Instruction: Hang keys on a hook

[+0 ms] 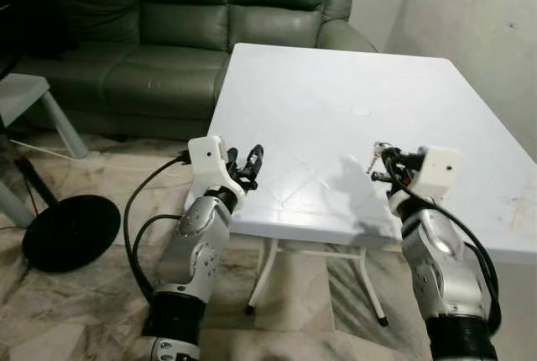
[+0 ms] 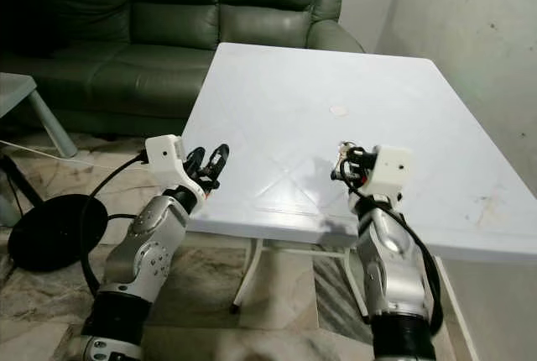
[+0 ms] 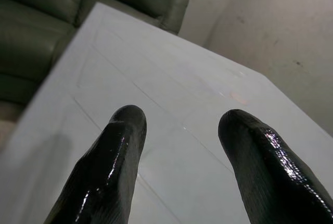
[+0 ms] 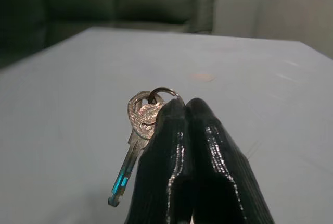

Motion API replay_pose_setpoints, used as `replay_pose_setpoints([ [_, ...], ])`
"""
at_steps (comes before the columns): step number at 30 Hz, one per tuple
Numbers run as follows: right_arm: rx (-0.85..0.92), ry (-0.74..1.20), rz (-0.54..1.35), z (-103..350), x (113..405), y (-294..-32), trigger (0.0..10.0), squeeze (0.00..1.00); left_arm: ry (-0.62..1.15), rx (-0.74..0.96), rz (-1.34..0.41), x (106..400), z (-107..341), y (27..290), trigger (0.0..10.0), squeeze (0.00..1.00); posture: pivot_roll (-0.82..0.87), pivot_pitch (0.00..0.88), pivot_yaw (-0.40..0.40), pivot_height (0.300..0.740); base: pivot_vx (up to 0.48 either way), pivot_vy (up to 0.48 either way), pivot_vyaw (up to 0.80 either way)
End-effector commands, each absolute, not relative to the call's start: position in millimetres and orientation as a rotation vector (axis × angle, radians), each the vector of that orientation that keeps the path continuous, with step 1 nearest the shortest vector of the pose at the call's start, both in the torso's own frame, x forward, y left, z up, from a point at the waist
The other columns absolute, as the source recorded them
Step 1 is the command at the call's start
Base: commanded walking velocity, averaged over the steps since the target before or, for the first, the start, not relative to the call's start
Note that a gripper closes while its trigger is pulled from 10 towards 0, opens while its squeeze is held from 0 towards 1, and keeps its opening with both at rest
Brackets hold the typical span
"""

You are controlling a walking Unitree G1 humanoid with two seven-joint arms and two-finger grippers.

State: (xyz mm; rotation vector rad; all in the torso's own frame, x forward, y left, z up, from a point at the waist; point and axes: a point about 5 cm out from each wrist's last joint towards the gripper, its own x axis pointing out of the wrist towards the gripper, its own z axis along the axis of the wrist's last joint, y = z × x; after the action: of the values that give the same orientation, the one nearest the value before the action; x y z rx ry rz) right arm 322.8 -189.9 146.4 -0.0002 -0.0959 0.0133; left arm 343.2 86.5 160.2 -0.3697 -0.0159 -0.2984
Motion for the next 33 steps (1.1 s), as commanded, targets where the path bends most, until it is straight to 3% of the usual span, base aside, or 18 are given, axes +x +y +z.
replay_pose_setpoints([
  [1, 0.004, -0.093, 0.021, 147, 321, -191, 0.0, 0.00, -0.018, -0.355, -0.311, 345, 160, 85, 10.0, 0.00, 0.02, 0.007, -0.060, 0.740, 0.000, 0.000, 0.00],
  [6, 0.105, -0.084, -0.054, 150, 318, -208, 0.0, 0.00, -0.038, -0.344, -0.293, 348, 161, 91, 10.0, 0.00, 0.01, 0.008, -0.061, 0.740, 0.000, 0.000, 0.00],
  [10, 0.073, -0.150, -0.041, 162, 316, -208, 0.0, 0.00, -0.067, -0.337, -0.283, 349, 164, 93, 10.0, 0.00, 0.00, 0.008, -0.059, 0.740, 0.000, 0.000, 0.00],
  [23, 0.057, -0.300, -0.022, 179, 292, -182, 0.0, 0.00, -0.163, -0.394, -0.267, 336, 174, 112, 10.0, 0.00, 0.01, 0.000, -0.057, 0.740, 0.000, 0.000, 0.00],
  [24, 0.082, -0.304, -0.002, 177, 282, -180, 7.7, 0.00, -0.166, -0.419, -0.251, 330, 172, 118, 10.0, 0.00, 0.00, 0.000, -0.054, 0.740, 0.000, 0.000, 0.00],
  [25, 0.083, -0.304, 0.003, 176, 279, -179, 7.7, 0.00, -0.166, -0.427, -0.245, 328, 170, 119, 10.0, 0.00, 0.00, 0.000, -0.054, 0.740, 0.000, 0.000, 0.00],
  [26, 0.077, -0.299, 0.005, 175, 276, -178, 10.0, 0.00, -0.167, -0.428, -0.240, 325, 169, 121, 10.0, 0.00, -0.01, 0.000, -0.051, 0.740, 0.000, 0.000, 0.00],
  [33, 0.063, -0.152, -0.065, 142, 258, -186, 10.0, 0.00, -0.135, -0.430, -0.184, 313, 154, 141, 10.0, 0.00, -0.02, 0.000, -0.023, 0.740, 0.000, 0.000, 0.00],
])
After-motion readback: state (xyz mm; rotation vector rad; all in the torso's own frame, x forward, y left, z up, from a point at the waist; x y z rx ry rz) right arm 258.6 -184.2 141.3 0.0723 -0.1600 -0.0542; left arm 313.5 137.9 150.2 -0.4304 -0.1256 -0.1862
